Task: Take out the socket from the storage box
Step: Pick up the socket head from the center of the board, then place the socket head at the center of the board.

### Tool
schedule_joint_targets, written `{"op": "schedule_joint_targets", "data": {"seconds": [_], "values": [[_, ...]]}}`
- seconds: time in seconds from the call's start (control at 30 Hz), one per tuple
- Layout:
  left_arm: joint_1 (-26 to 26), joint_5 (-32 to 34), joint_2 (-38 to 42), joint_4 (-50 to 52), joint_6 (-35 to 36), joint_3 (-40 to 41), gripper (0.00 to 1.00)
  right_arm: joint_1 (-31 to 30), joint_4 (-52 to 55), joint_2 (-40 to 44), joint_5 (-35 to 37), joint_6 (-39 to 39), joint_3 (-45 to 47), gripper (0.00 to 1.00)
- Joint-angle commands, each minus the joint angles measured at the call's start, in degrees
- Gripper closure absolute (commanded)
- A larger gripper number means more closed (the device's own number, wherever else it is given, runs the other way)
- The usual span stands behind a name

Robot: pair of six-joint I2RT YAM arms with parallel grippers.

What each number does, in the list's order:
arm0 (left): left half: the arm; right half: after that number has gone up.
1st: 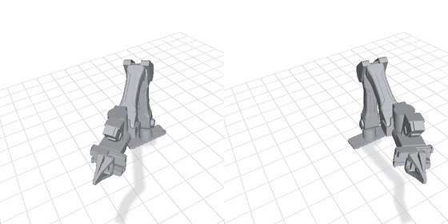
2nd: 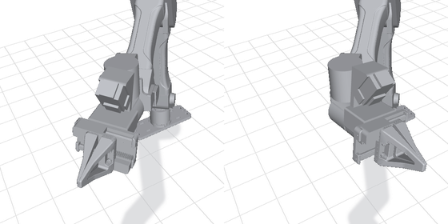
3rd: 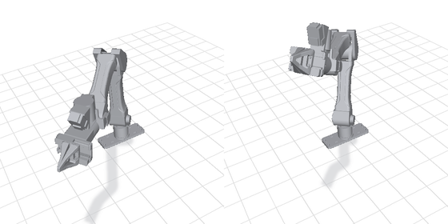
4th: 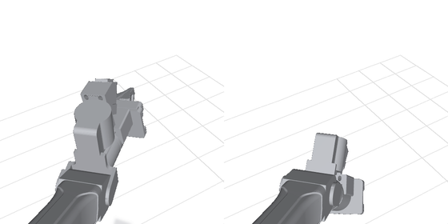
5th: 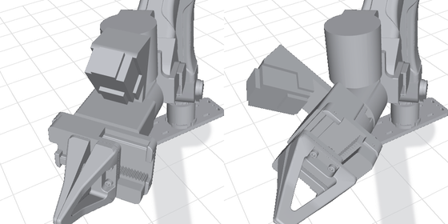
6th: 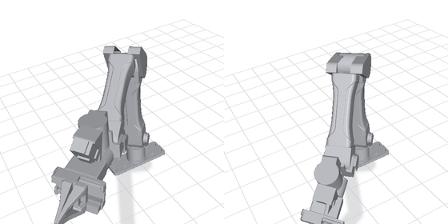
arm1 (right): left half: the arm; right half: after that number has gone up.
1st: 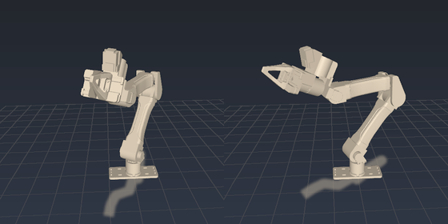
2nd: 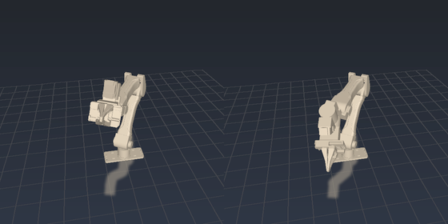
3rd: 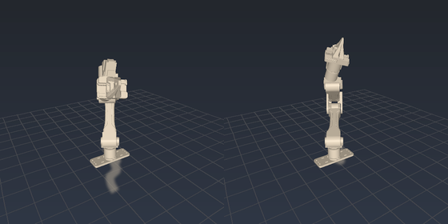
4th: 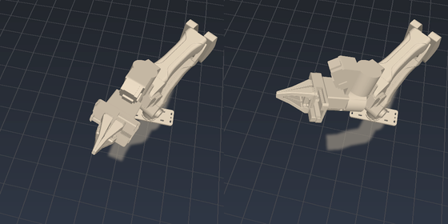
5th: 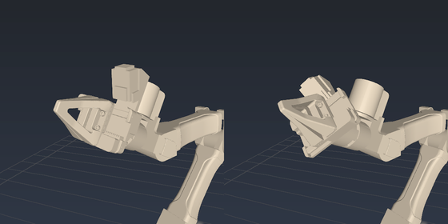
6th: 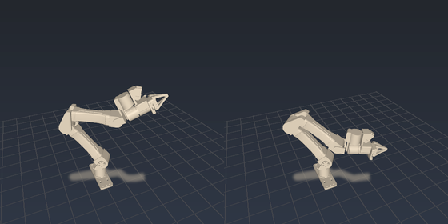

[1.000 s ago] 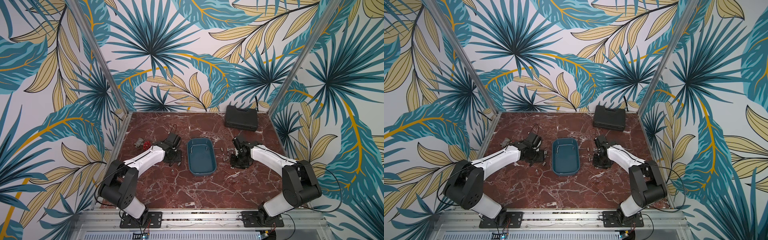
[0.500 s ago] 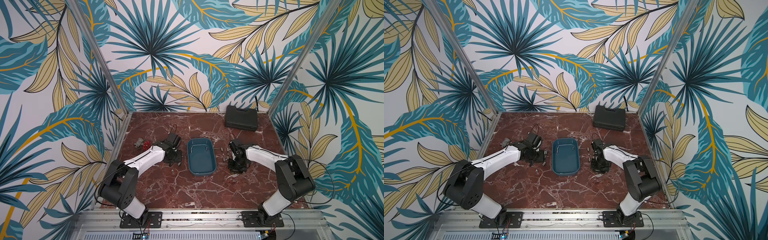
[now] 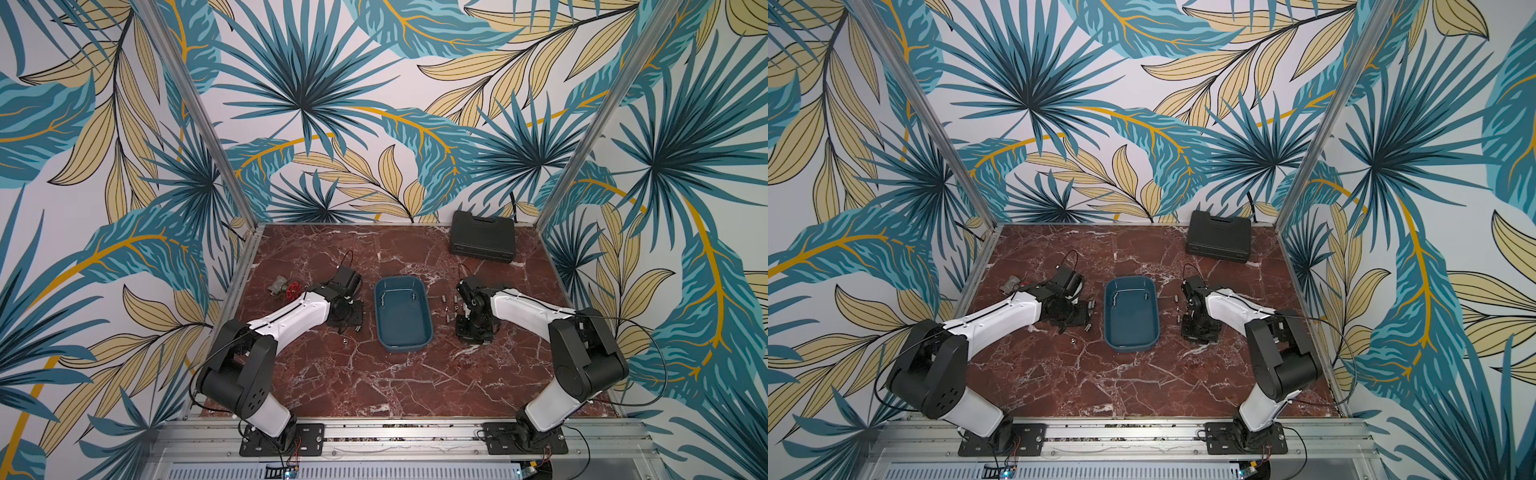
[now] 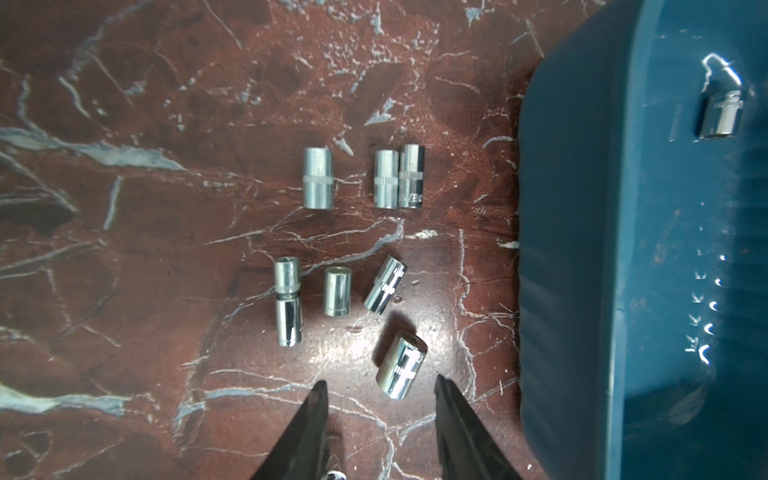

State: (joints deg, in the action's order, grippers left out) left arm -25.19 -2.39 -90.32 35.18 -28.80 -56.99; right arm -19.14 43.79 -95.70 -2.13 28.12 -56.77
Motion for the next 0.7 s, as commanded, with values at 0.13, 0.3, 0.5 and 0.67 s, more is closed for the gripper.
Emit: {"op": "schedule_joint_targets", "data": {"seconds": [0.13,0.3,0.5,0.67], "values": [[-0.14,0.44,1.55,0.04,1.0,0.4,0.55,0.5,2.46,-5.99,5.18,-3.1,-9.23,0.85],[-0.2,1.06,2.42,0.5,1.03,0.61,0.55,1.55,1.92,-9.25,5.6,-3.6,-13.06,0.85],[-0.21,1.25,3.13,0.5,0.5,1.18,0.55,2.94,1.26,-10.99,6.17,-4.16,-13.21,0.85],[-0.21,1.32,3.05,0.68,0.66,0.59,0.55,3.78,0.46,-11.68,5.77,-4.55,-13.19,0.84]]}}
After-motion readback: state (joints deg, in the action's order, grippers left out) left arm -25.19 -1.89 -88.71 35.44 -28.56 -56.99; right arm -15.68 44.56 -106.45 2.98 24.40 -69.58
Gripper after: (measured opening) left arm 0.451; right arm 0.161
